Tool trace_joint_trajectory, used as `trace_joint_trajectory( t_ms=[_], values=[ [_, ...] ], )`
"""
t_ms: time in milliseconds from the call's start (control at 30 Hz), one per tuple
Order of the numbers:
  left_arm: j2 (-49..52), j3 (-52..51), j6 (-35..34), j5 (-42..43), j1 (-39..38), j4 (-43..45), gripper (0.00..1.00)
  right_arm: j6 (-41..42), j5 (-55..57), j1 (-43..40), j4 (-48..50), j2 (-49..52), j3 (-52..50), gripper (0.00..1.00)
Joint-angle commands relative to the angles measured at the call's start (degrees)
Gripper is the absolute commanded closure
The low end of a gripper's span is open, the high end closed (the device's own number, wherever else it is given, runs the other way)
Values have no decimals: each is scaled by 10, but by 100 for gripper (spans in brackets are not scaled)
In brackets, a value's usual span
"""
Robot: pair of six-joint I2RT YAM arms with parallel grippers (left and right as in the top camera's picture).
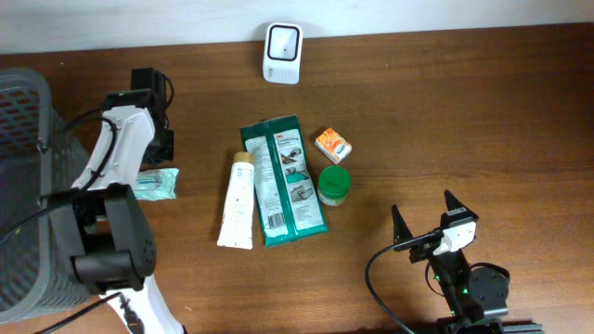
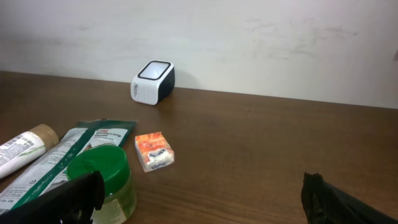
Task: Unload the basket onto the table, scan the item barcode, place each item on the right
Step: 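Regrasp the mint tissue pack with the left gripper and slide it right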
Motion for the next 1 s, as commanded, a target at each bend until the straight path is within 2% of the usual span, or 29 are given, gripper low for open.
trace_joint_trajectory(
  t_ms=[0,133,300,500,533,567,667,733,867,933,967],
  values=[
    [25,0,-9,-9,1,5,100,1,-5,-4,-2,-3,-4,2],
    [64,-5,-9,-43,1,11,100,1,-5,-4,-2,-3,-4,2],
    [70,-5,-15,-40,1,14,100,1,-5,-4,-2,-3,-4,2],
    [90,-33,-5,156,-16,3,100,1,-5,-4,-2,-3,-4,2],
    [90,-36,22,190,-23,5,100,1,-5,-4,-2,-3,-4,2],
    [90,-36,78,254,-34,19,100,1,-5,-4,-2,-3,-4,2],
    [90,-31,106,248,-45,28,100,1,-5,-4,-2,-3,-4,2],
    [79,-7,85,247,-42,17,100,1,-5,-4,-2,-3,-4,2],
    [-33,43,12,187,-38,-2,100,1,-5,-4,-2,-3,-4,2],
    [-176,43,-14,184,-38,-24,100,1,-5,-4,-2,-3,-4,2],
    [-204,43,-14,181,-38,-34,100,1,-5,-4,-2,-3,-4,2]
  ],
)
